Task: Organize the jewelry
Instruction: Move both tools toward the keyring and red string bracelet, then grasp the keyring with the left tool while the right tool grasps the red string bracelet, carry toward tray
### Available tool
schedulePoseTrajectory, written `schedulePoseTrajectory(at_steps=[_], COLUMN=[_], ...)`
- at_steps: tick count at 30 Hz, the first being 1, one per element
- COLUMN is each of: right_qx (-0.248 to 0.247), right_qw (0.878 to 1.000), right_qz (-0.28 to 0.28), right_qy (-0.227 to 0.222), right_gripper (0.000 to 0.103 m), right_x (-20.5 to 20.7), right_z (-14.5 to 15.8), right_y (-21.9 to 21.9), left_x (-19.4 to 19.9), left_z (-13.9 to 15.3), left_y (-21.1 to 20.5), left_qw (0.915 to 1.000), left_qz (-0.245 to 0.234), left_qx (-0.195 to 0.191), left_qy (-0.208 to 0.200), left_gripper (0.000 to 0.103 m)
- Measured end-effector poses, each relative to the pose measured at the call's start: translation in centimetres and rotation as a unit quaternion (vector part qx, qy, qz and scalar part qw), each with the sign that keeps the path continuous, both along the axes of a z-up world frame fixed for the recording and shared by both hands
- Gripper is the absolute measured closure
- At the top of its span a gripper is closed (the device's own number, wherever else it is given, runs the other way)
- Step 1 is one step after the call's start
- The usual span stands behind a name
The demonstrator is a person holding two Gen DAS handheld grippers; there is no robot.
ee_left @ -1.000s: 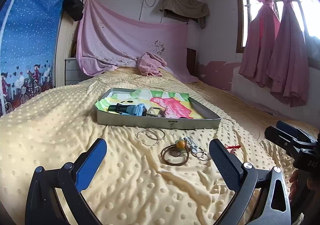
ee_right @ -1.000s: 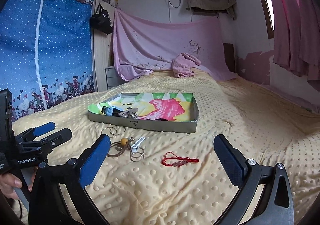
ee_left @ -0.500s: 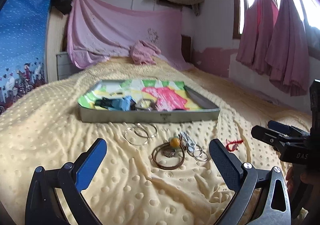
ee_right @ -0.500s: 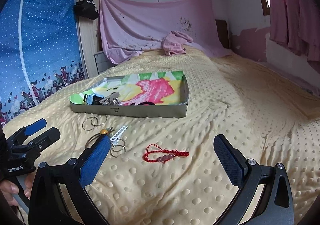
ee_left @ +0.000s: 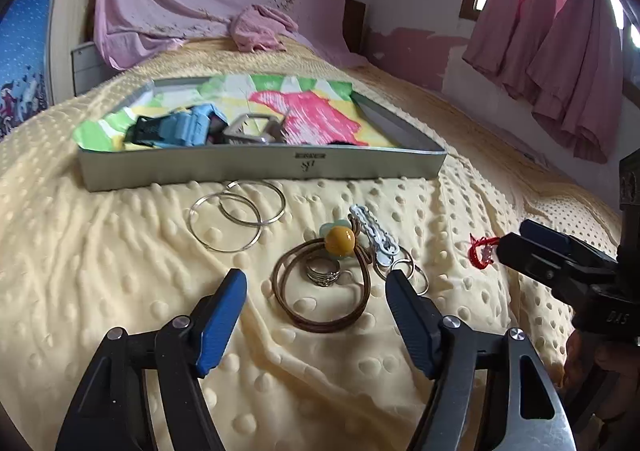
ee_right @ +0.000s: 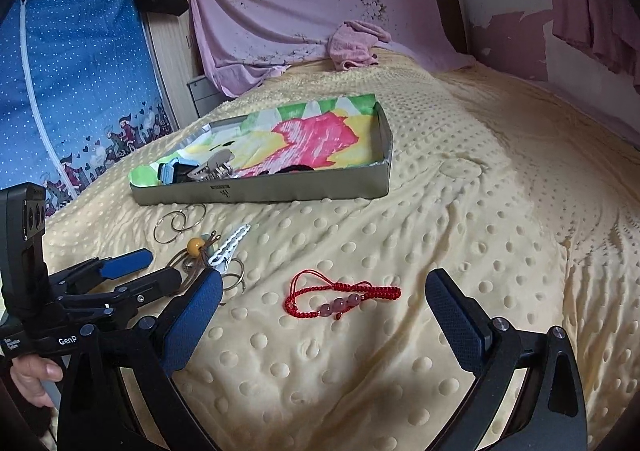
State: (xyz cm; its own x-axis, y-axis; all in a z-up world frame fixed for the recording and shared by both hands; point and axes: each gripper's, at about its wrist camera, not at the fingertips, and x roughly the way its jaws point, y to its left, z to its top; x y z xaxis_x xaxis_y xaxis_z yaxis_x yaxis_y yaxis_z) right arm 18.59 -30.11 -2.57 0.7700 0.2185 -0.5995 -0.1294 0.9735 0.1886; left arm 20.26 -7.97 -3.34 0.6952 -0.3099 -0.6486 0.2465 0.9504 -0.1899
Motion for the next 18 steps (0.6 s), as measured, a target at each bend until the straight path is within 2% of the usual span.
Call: schedulePoseTrajectory(at_steps=[3, 8, 10, 14, 15, 18], right_qx=[0.005, 0.002, 0.001, 0.002, 0.002, -0.003], right_qw=[1.000, 0.999, 0.999, 0.999, 0.999, 0.998], right_qz=[-0.001, 0.002, 0.003, 0.006, 0.008, 0.013], right_qy=[0.018, 0.042, 0.050, 0.054, 0.054, 0.053], right_gripper=[0.016, 0.023, 0.033, 0.041, 0.045, 0.049], right_x=[0.8, 1.7, 1.9, 2.1, 2.2, 2.3], right_z=[-1.0, -2.2, -2.6, -2.8, -2.9, -2.9], right_y=[0.2, 0.7, 1.0, 1.7, 1.9, 2.4], left_x=[0.4, 0.3, 0.3, -0.1, -0.2, -0.5], left_z=[-0.7, -0.9, -1.0, -1.1, -1.1, -1.1], left_y=[0.0, -0.1, -0.1, -0.1, -0.1, 0.0], left_qw=[0.9999, 0.9998, 0.9998, 0.9997, 0.9997, 0.9997], left_qz=[0.002, 0.002, -0.001, -0.009, -0.010, -0.009], left_qx=[0.001, -0.001, -0.004, -0.013, -0.015, -0.020], left_qy=[0.016, 0.018, 0.019, 0.018, 0.017, 0.014], left_gripper=[0.033, 0.041, 0.051, 0.063, 0.067, 0.078])
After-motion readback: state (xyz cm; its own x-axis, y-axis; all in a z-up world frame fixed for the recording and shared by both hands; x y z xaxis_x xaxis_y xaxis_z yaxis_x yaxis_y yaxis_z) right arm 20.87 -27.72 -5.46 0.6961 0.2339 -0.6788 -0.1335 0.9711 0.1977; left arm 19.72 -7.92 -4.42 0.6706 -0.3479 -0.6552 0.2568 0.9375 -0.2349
